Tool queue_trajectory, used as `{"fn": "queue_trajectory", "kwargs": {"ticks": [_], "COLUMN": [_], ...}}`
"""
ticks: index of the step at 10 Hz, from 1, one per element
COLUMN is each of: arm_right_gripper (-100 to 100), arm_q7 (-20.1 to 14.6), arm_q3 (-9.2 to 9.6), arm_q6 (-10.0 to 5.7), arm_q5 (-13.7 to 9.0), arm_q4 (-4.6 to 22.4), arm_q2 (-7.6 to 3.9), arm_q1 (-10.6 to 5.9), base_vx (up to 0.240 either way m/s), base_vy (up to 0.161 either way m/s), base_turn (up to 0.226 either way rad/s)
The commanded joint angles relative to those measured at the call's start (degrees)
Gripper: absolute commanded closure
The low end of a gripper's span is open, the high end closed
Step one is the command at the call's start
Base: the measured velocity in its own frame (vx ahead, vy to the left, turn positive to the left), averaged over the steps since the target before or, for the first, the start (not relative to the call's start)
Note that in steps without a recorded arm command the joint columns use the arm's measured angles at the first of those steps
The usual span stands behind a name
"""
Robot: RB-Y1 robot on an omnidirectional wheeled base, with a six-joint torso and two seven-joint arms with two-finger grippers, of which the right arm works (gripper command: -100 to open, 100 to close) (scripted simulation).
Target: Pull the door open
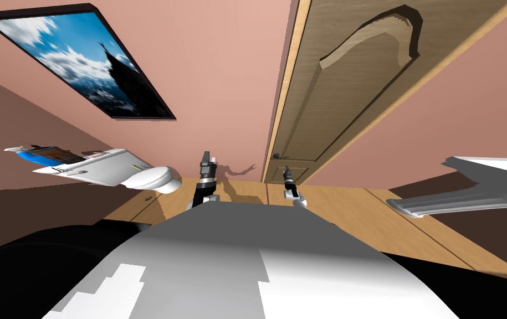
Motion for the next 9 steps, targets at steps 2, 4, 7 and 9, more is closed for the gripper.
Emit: {"fn": "queue_trajectory", "kwargs": {"ticks": [2, 4, 7, 9], "arm_right_gripper": [-100, -100, -100, -100], "arm_q7": [-0.11, -0.17, -0.33, -0.42], "arm_q3": [-0.18, -0.24, -0.39, -0.48], "arm_q6": [-0.77, -1.00, -1.54, -1.85], "arm_q5": [-0.26, -0.36, -0.61, -0.75], "arm_q4": [4.46, 6.08, 9.94, 12.11], "arm_q2": [-0.41, -0.59, -1.01, -1.25], "arm_q1": [-2.14, -2.92, -4.78, -5.83], "base_vx": [0.033, 0.039, 0.036, 0.034], "base_vy": [-0.059, -0.057, -0.055, -0.064], "base_turn": [0.121, 0.091, 0.083, 0.100]}}
